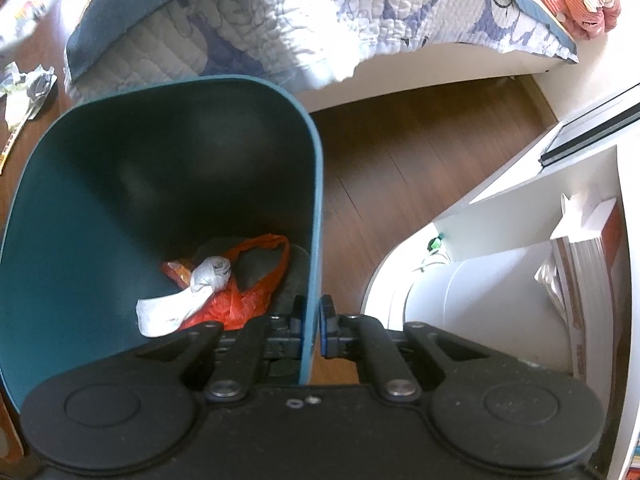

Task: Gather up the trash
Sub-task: 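Carry the purple-white package with the left gripper into the teal bin and release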

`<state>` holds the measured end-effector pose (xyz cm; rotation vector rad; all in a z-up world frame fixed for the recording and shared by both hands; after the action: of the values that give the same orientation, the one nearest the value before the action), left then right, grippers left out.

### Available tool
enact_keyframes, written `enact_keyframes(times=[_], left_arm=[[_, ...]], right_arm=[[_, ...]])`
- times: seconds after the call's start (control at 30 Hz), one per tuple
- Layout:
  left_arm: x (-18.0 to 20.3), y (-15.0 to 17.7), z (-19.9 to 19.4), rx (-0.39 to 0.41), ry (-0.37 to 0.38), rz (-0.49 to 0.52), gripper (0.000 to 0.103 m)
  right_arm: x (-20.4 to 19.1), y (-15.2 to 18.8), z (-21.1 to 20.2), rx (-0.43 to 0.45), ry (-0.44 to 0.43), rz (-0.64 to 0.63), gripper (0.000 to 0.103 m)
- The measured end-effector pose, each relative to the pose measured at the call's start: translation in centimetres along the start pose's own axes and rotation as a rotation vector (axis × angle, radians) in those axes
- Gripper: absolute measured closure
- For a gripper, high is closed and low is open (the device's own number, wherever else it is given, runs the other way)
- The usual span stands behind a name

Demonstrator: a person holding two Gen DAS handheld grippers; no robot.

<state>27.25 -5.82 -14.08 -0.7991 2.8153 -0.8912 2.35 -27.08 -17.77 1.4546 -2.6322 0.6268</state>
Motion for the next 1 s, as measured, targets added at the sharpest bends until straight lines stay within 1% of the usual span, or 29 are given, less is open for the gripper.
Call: enact_keyframes(times=[0.1, 0.13, 0.17, 0.23, 0.33, 0.47, 0.63, 0.7, 0.8, 0.83, 0.9, 0.93, 1.0], left_arm=[[2.8, -1.3, -3.2, 0.039, 0.048, 0.051, 0.059], [3.8, -1.5, -3.6, 0.047, 0.071, 0.075, 0.059], [5.0, -1.8, -4.3, 0.057, 0.099, 0.104, 0.059], [7.8, -2.2, -5.5, 0.073, 0.179, 0.181, 0.059], [12.0, -1.7, -6.2, 0.054, 0.28, 0.29, 0.059], [16.4, -0.7, -5.2, -0.006, 0.359, 0.388, 0.059], [19.9, 0.1, -1.6, -0.094, 0.366, 0.466, 0.059], [21.2, 0.3, 0.3, -0.13, 0.345, 0.503, 0.059], [23.1, 0.7, 2.5, -0.18, 0.363, 0.549, 0.059], [23.5, 0.7, 3.4, -0.194, 0.356, 0.557, 0.059], [24.6, 0.7, 4.7, -0.21, 0.354, 0.589, 0.059], [25.0, 0.5, 5.4, -0.21, 0.341, 0.598, 0.059], [25.8, 0.3, 6.5, -0.217, 0.349, 0.602, 0.059]], right_arm=[[-0.1, -0.2, -0.1, 0.01, -0.012, -0.011, 0.098], [0.0, -0.1, -0.1, 0.012, -0.015, -0.011, 0.098], [0.0, -0.1, -0.1, 0.012, -0.019, -0.012, 0.098], [0.1, -0.1, -0.1, 0.012, -0.021, -0.009, 0.098], [0.2, -0.3, -0.2, 0.009, -0.023, 0.001, 0.098], [0.2, -0.3, -0.3, 0.007, -0.023, 0.004, 0.098], [0.1, -0.5, -0.3, 0.012, -0.028, 0.009, 0.097], [0.0, -0.5, -0.4, 0.015, -0.031, 0.006, 0.097], [0.1, -0.5, -0.5, 0.021, -0.036, 0.004, 0.097], [0.0, -0.5, -0.5, 0.022, -0.037, 0.003, 0.097], [0.0, -0.5, -0.5, 0.027, -0.038, -0.001, 0.097], [0.0, -0.6, -0.5, 0.028, -0.039, -0.003, 0.097], [0.0, -0.5, -0.6, 0.031, -0.041, -0.005, 0.097]])
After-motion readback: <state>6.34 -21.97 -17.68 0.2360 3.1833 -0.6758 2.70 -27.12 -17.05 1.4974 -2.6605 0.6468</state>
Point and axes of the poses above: each gripper's, at about its wrist camera, not at the fingertips, and z roughly the way its jaws point, x to its right, y to its underside, the point moved 8 cm from there along z, roughly the way its jaws point, and after that the axes turned 14 degrees about z, right-handed, at the moved point
